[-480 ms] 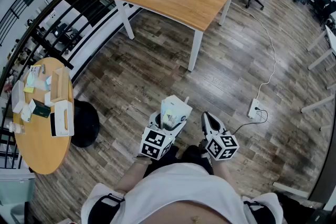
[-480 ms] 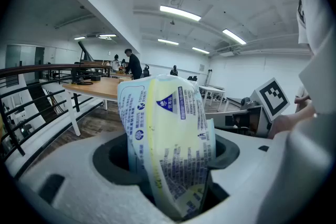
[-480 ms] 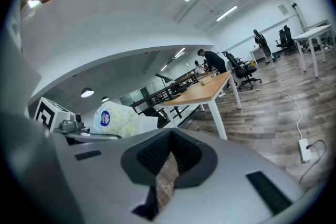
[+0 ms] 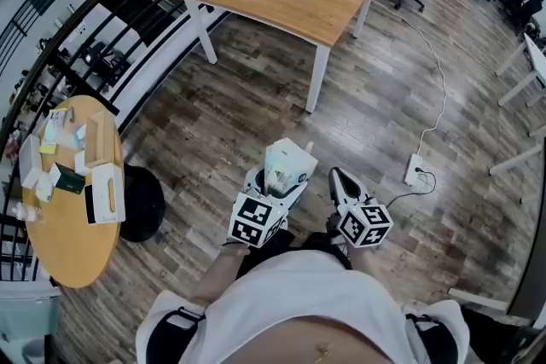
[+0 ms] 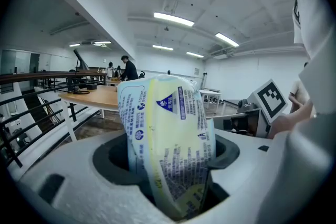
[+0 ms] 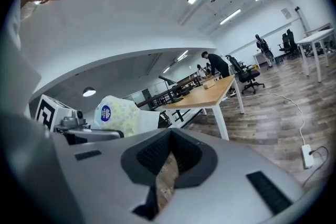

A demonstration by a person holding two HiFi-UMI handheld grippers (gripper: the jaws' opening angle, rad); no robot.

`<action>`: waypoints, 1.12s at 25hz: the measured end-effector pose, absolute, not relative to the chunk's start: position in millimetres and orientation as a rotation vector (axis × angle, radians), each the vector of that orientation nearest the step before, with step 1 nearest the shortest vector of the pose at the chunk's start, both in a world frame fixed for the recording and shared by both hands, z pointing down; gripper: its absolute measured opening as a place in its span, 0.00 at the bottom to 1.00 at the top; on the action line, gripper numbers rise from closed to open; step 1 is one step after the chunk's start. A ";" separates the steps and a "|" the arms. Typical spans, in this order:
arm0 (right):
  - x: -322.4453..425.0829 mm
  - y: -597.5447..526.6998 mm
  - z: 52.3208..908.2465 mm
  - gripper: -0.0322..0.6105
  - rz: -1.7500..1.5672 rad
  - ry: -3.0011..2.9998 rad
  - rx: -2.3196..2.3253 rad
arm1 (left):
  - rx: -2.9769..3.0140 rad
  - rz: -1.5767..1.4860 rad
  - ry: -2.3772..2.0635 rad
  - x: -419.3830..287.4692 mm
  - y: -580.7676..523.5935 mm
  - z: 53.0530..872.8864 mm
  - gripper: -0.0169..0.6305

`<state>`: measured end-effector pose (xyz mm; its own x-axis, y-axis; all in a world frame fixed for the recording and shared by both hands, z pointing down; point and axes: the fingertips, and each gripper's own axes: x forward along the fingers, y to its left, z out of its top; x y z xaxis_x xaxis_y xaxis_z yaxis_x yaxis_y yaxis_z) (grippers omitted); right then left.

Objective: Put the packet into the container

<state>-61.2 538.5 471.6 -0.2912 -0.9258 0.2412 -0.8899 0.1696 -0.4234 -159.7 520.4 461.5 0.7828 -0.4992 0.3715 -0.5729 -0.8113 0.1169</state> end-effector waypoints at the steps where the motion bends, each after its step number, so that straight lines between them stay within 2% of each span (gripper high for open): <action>1: -62.3 536.2 468.5 0.07 -0.749 2.343 -1.821 | 2.754 0.478 -0.837 -160.8 518.7 460.4 0.55; 28: -83.4 497.6 451.7 0.07 -0.627 2.225 -1.930 | 2.766 0.372 -0.767 -202.3 471.9 454.7 0.54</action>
<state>-83.4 497.6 451.7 -0.1736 -0.9700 0.1704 -0.9161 0.0956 -0.3894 -202.3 471.9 454.7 0.8292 -0.4673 0.3066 -0.5303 -0.8312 0.1671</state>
